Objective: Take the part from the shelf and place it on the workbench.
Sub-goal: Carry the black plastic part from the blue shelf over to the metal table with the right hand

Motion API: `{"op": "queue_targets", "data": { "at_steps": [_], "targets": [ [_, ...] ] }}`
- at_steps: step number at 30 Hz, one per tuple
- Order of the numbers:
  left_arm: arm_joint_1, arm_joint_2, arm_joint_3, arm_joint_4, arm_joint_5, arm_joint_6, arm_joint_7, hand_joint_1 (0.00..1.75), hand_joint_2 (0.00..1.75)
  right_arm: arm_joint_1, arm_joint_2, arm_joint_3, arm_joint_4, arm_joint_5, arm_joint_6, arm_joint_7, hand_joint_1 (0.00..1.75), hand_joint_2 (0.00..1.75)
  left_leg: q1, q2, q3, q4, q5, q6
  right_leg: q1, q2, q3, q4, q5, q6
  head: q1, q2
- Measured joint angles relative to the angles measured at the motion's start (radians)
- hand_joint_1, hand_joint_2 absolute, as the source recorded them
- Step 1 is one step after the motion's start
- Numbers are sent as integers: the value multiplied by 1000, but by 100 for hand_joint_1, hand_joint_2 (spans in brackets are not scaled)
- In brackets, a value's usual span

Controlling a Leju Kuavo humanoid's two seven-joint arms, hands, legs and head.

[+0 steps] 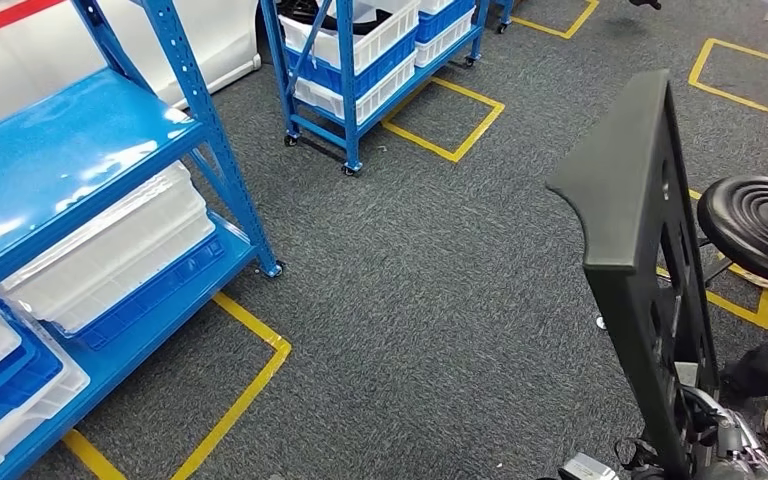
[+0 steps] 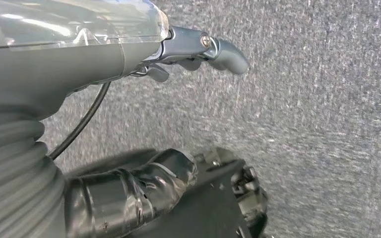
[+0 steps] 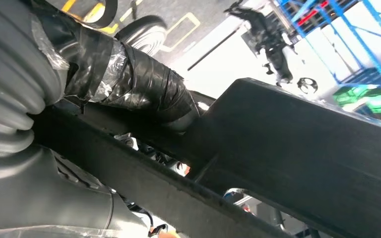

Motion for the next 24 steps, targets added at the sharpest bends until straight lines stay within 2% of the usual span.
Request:
{"op": "queue_targets", "data": {
  "at_steps": [1,3,5,6,7,8,9,10,12,13,14,16,17,18,20,21,22,23,24],
  "targets": [
    [-1,0,0,0,0,0,0,0,175,3,0,-2,-2,-2,0,0,175,175,0,11,0,-4,4,7,-2,-1,-3,2,-1,5,0,0],
    [-1,0,0,0,0,0,0,0,175,6,1,-7,-5,-3,0,0,175,175,0,34,1,-13,11,22,0,-41,-23,42,-30,13,1,0],
    [1,0,0,0,0,1,-1,0,175,6,1,-9,-7,-4,0,3,175,175,-2,61,1,-16,12,30,1,-93,-73,154,-94,19,1,0],
    [3,0,1,0,1,2,-1,0,175,7,1,-9,-7,-3,0,6,175,175,-4,75,0,-16,11,31,0,-102,-102,216,-121,21,1,0],
    [4,0,2,0,2,4,-1,0,175,9,1,-10,-6,-3,0,11,175,175,-5,90,1,-16,9,33,-1,-107,-120,258,-134,23,1,0],
    [5,0,3,0,3,6,-1,0,175,12,2,-11,-6,-2,0,17,175,175,-7,103,1,-15,8,33,-1,-110,-123,268,-128,24,1,0],
    [4,0,4,0,4,7,0,0,175,15,2,-13,-5,-2,0,22,175,175,-7,116,2,-15,6,33,-1,-115,-105,237,-104,23,1,0],
    [3,-1,5,0,5,8,1,0,175,18,2,-15,-4,-4,0,25,175,175,-8,127,5,-15,4,32,1,-126,-70,175,-70,19,1,0],
    [3,-2,5,0,4,8,5,0,175,21,2,-18,-4,-11,0,26,175,175,-13,146,11,-14,-2,25,11,-171,1,43,-25,9,1,0],
    [3,-3,5,0,3,8,7,0,175,23,2,-19,-4,-17,0,25,175,175,-15,155,13,-13,-5,21,17,-187,19,6,-19,3,1,0],
    [3,-3,5,0,3,8,8,0,175,25,2,-21,-4,-21,0,25,175,175,-17,165,14,-13,-6,17,21,-193,24,-8,-22,0,1,0],
    [1,-4,6,0,3,7,8,0,175,35,2,-27,-5,-27,0,25,175,175,-18,180,18,-13,-11,8,20,-173,23,-14,-18,-8,0,0],
    [0,-5,6,0,3,7,8,0,175,39,3,-30,-5,-29,0,26,175,175,-17,170,17,-5,-21,3,16,-162,25,-18,-16,-12,0,0],
    [0,-6,6,0,3,7,7,0,175,42,3,-32,-6,-31,-1,26,175,175,-15,150,9,20,-39,-1,11,-152,27,-23,-12,-18,0,0],
    [1,-6,7,0,3,7,7,0,175,44,4,-35,-7,-34,-1,25,175,175,-10,97,-37,125,-98,-8,7,-131,29,-27,-8,-24,-1,0],
    [3,-6,8,0,3,7,7,0,175,45,5,-35,-7,-35,-1,25,175,175,-9,83,-70,194,-126,-10,7,-119,29,-27,-8,-26,-1,0],
    [5,-6,9,0,2,7,7,0,175,46,5,-37,-7,-36,-1,25,175,175,-8,77,-98,247,-140,-11,7,-105,29,-25,-8,-26,-1,0],
    [7,-6,10,0,2,7,7,0,175,47,5,-38,-7,-37,-1,24,175,175,-8,75,-113,270,-135,-11,7,-91,29,-23,-8,-26,-1,0],
    [8,-6,11,0,1,7,7,0,175,48,5,-40,-7,-37,-1,24,175,175,-7,73,-110,255,-111,-10,7,-76,29,-20,-9,-25,-1,0]
  ]
}}
